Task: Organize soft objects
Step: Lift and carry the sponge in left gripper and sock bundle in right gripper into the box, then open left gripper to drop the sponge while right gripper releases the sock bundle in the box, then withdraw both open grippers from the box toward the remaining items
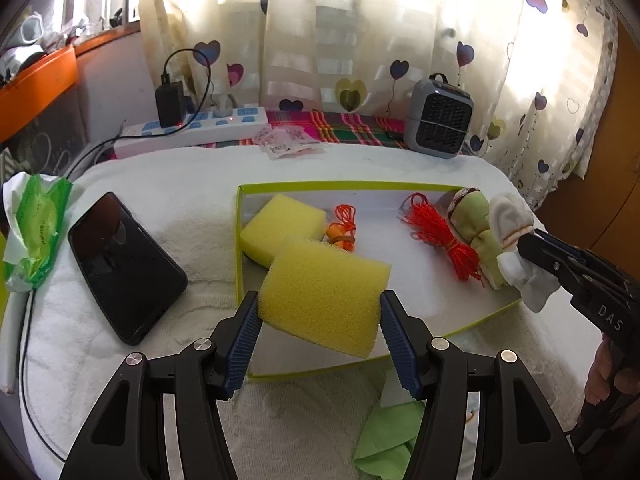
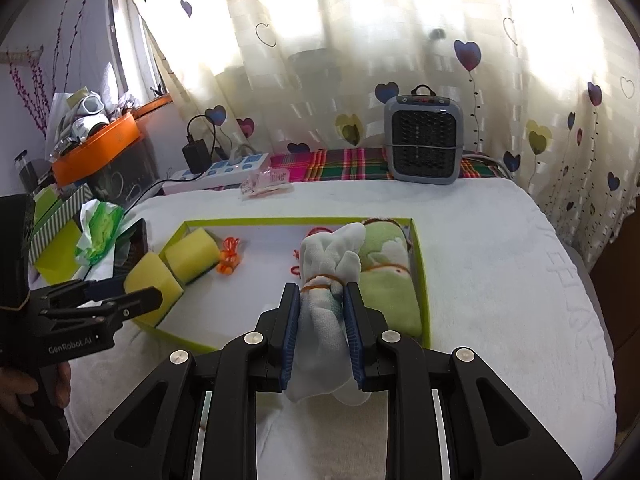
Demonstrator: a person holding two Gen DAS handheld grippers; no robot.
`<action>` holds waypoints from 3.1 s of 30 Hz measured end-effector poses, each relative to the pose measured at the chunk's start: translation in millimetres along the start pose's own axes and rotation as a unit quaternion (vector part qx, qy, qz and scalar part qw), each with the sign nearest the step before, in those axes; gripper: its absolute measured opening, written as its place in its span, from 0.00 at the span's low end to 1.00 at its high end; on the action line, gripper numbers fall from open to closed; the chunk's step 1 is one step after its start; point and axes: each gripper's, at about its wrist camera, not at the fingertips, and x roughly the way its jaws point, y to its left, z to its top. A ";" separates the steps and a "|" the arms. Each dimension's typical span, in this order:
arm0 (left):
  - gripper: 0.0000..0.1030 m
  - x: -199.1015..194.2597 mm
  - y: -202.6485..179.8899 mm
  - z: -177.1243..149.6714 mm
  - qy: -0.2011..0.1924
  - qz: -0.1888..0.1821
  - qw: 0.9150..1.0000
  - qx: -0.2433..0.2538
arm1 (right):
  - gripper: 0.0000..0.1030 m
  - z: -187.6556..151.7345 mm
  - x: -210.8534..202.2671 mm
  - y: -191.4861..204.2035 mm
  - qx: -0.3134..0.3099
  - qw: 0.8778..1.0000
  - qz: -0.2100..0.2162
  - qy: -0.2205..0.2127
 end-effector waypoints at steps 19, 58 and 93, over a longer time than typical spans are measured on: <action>0.57 29.8 -1.5 3.3 0.018 0.020 1.000 0.011 | 0.23 15.3 53.9 5.6 -0.035 0.999 -0.011 0.035; 0.63 11.9 -7.9 1.4 -0.001 0.019 1.000 0.018 | 0.40 7.8 49.3 5.0 -0.033 0.999 -0.012 0.028; 0.63 -27.4 -8.4 -23.7 -0.013 0.029 0.999 -0.001 | 0.46 -11.6 12.0 11.2 -0.031 0.999 -0.011 0.014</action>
